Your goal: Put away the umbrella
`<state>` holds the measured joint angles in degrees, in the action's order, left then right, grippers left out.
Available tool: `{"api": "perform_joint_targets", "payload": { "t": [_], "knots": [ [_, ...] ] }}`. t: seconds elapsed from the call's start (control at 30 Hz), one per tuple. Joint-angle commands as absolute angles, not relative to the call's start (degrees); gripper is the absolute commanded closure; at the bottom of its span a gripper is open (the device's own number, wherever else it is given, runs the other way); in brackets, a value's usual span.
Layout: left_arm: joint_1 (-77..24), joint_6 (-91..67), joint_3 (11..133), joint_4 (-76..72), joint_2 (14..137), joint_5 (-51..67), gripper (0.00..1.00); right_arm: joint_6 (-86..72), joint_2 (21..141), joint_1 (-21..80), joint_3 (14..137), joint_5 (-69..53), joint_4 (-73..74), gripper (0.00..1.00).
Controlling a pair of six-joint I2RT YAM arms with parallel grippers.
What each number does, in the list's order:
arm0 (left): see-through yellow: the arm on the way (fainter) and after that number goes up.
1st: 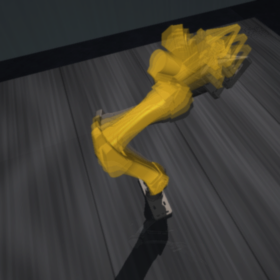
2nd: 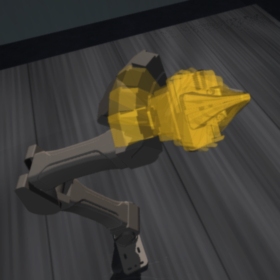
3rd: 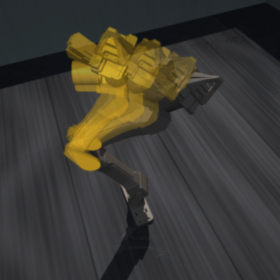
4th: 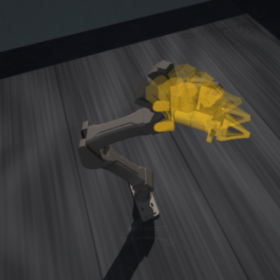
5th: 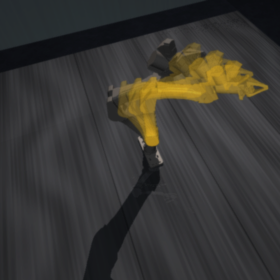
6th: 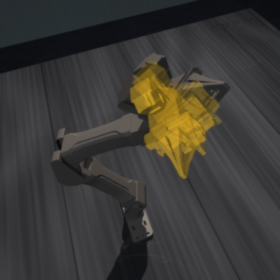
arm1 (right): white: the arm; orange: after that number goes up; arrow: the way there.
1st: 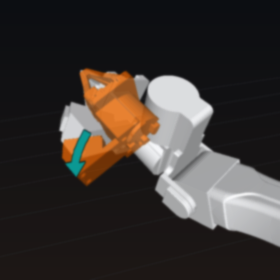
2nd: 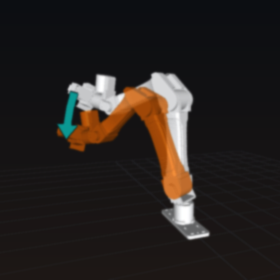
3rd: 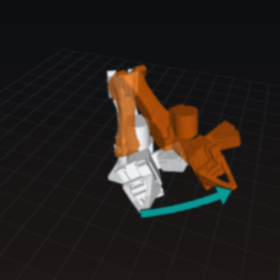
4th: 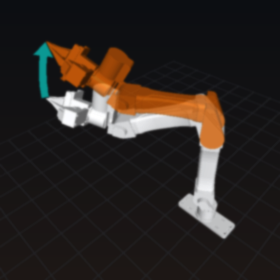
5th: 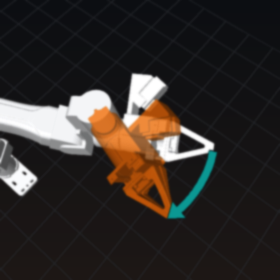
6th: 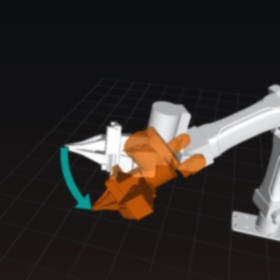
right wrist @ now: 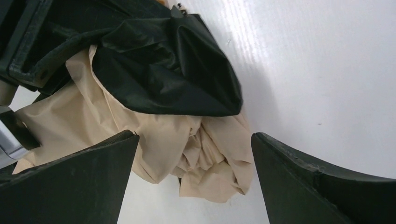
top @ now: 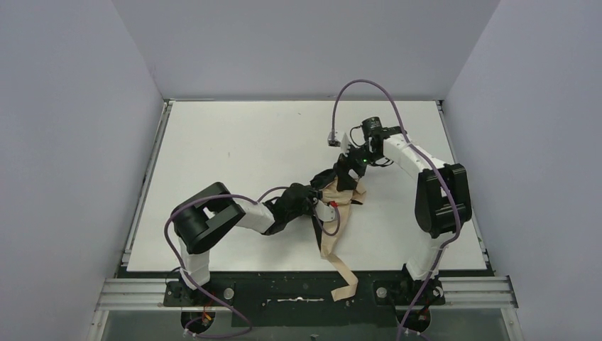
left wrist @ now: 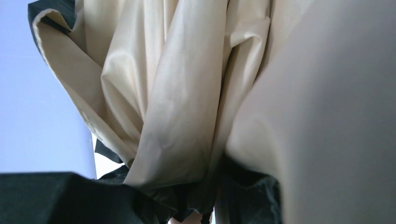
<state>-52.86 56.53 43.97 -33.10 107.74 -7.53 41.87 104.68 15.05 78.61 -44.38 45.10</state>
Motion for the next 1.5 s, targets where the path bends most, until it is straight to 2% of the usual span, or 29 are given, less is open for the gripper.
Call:
{"api": "perform_joint_targets", "payload": {
  "t": [0.0, 0.37, 0.5, 0.67, 0.8, 0.93, 1.13, 1.2, 1.4, 1.47],
  "knots": [
    [-53.44, 59.22, 42.60, -35.68, 109.80, -8.61, 1.00, 48.89, 105.67, 16.81, 79.82, -45.05, 50.21, 0.02],
    [-53.53, 59.77, 42.39, -38.06, 109.89, -11.52, 1.00, 47.79, 111.70, 20.78, 78.74, -39.06, 50.84, 0.05],
    [-53.51, 59.25, 42.99, -38.54, 110.34, -13.17, 1.00, 47.40, 112.72, 21.26, 76.56, -39.69, 50.45, 0.10],
    [-53.37, 56.69, 44.41, -38.90, 110.57, -15.67, 1.00, 47.14, 115.01, 21.83, 75.33, -39.35, 51.71, 0.25],
    [-52.63, 53.21, 45.86, -37.32, 108.57, -16.97, 0.99, 45.82, 115.82, 22.18, 74.03, -38.14, 49.88, 0.47],
    [-51.80, 49.90, 46.27, -34.98, 104.84, -16.96, 0.72, 43.22, 114.02, 22.23, 71.34, -35.77, 44.41, 0.63],
    [-51.77, 46.44, 45.51, -32.71, 98.65, -17.47, 0.34, 40.98, 109.86, 22.17, 68.44, -31.44, 36.38, 0.76],
    [-51.92, 44.97, 44.69, -31.53, 95.92, -17.75, 0.28, 40.66, 108.64, 22.22, 67.34, -28.92, 33.45, 0.79],
    [-52.16, 38.70, 41.44, -21.34, 84.43, -14.11, 0.23, 41.40, 104.06, 23.10, 61.28, -20.66, 20.50, 0.80],
    [-52.21, 35.41, 40.99, -15.34, 79.33, -11.65, 0.17, 43.56, 101.68, 24.10, 58.20, -19.73, 14.97, 0.81]
  ]
}}
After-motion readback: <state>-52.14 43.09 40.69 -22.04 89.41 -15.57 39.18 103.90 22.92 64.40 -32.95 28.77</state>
